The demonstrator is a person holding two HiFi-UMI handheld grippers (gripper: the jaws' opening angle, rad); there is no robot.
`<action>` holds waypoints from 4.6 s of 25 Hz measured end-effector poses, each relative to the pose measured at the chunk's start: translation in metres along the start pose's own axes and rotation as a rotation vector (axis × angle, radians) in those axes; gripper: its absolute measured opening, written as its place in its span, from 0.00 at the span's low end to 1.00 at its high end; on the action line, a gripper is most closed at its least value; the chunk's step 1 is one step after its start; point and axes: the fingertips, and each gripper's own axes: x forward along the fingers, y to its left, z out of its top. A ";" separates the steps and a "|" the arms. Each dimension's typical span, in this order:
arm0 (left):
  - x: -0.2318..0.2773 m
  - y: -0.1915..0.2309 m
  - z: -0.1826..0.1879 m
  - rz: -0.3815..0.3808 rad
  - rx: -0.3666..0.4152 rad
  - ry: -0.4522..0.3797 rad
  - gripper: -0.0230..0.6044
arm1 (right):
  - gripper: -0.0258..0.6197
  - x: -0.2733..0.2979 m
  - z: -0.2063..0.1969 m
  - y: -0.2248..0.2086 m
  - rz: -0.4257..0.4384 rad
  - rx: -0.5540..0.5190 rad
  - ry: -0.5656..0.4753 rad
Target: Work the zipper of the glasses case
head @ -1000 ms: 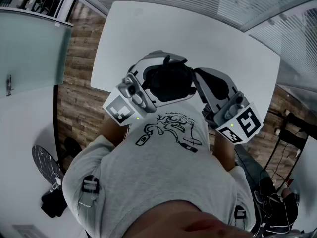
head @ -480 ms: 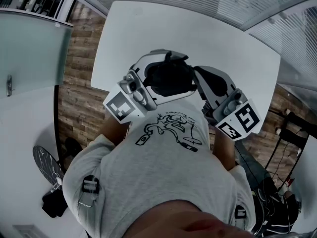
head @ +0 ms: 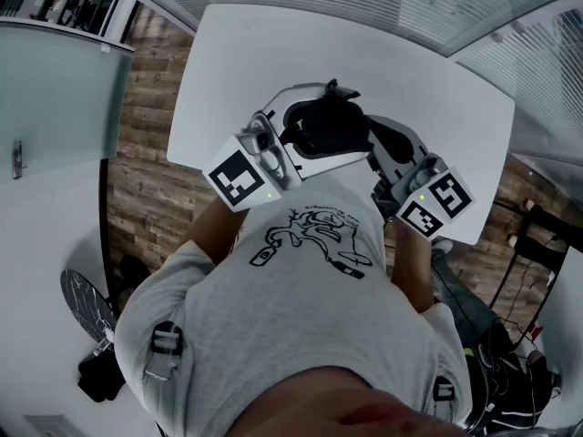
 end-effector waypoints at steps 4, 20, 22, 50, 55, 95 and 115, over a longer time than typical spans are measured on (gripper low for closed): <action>0.005 0.003 -0.008 -0.005 -0.016 0.025 0.44 | 0.05 0.000 -0.004 -0.008 -0.006 0.026 0.004; 0.013 0.023 -0.007 0.011 -0.088 -0.031 0.44 | 0.05 0.000 -0.031 -0.032 -0.089 -0.004 0.017; 0.009 0.028 -0.011 0.026 -0.111 -0.025 0.44 | 0.14 -0.002 -0.026 -0.030 -0.123 -0.112 0.019; 0.002 0.038 -0.013 0.005 -0.276 -0.110 0.44 | 0.05 0.014 -0.014 -0.019 -0.383 -0.919 0.206; -0.001 0.050 -0.013 0.015 -0.319 -0.121 0.44 | 0.19 0.018 -0.013 -0.016 -0.373 -0.941 0.200; 0.007 0.040 -0.005 0.020 -0.401 -0.125 0.44 | 0.04 0.021 -0.021 -0.014 -0.419 -1.002 0.252; 0.028 0.053 -0.013 0.043 -0.420 -0.136 0.44 | 0.04 0.038 -0.037 -0.019 -0.371 -0.927 0.262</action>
